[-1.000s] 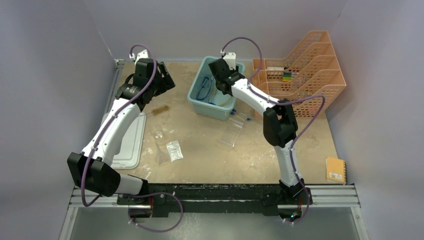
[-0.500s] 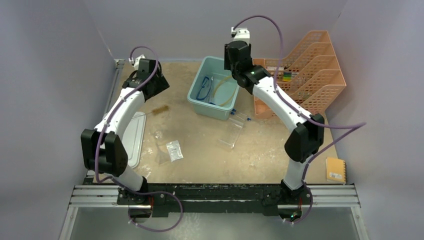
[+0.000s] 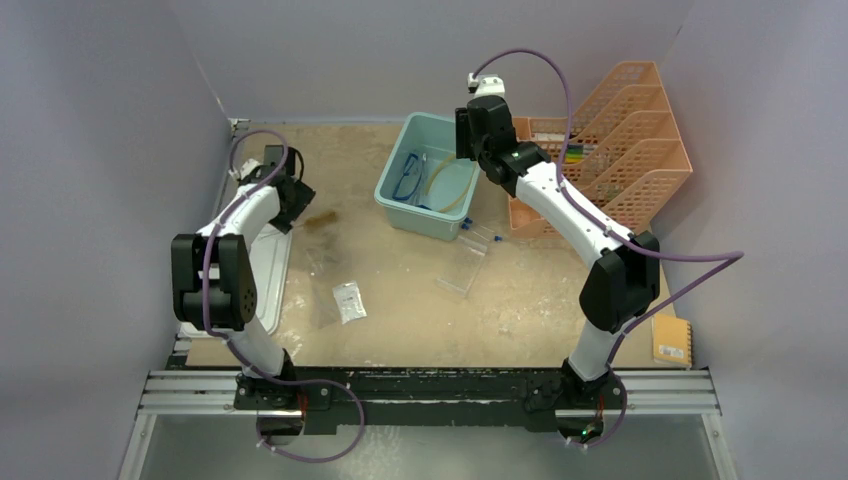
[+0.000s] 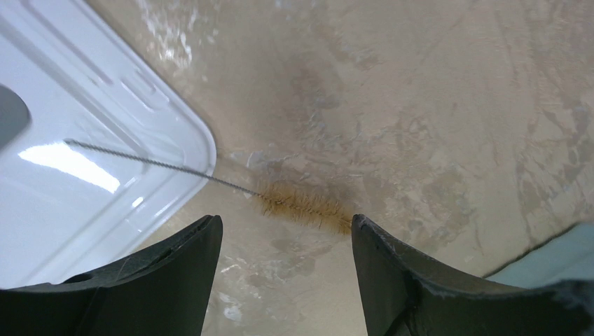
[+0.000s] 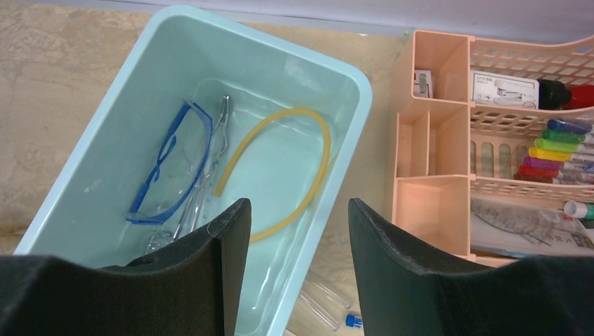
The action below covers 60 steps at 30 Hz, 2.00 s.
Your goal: Organize the chemistry lab equipment
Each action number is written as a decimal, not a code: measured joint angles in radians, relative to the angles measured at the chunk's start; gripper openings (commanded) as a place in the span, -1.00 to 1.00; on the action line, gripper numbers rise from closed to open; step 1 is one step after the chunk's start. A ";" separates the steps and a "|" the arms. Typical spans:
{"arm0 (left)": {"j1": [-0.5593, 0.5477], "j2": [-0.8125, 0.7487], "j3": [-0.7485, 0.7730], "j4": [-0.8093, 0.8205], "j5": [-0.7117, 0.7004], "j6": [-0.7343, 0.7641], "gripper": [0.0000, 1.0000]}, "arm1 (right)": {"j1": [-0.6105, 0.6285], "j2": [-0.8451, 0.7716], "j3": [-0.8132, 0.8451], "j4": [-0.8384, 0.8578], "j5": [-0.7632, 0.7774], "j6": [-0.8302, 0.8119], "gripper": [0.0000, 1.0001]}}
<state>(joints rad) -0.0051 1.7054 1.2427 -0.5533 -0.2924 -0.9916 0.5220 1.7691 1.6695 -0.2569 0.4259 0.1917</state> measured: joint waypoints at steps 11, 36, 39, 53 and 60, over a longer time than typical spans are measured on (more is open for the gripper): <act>-0.021 0.008 -0.095 0.055 -0.151 -0.306 0.32 | -0.039 0.006 0.000 -0.001 0.001 0.001 0.14; -0.031 0.193 -0.053 0.129 -0.242 -0.490 -1.00 | -0.124 -0.003 -0.007 -0.029 0.083 0.010 0.14; -0.032 0.193 -0.048 0.127 -0.243 -0.455 -1.00 | -0.127 -0.010 -0.010 -0.029 0.092 0.010 0.14; -0.047 0.029 0.009 0.232 -0.159 -0.104 -1.00 | -0.133 -0.037 -0.016 -0.029 0.093 0.010 0.15; -0.082 -0.040 0.136 0.379 0.188 0.148 -1.00 | -0.158 -0.041 -0.032 -0.031 0.050 0.028 0.15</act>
<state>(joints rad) -0.0872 1.6653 1.3788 -0.1745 -0.1040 -0.8433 0.3645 1.7283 1.6375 -0.2874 0.4755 0.2199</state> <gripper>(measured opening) 0.009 0.572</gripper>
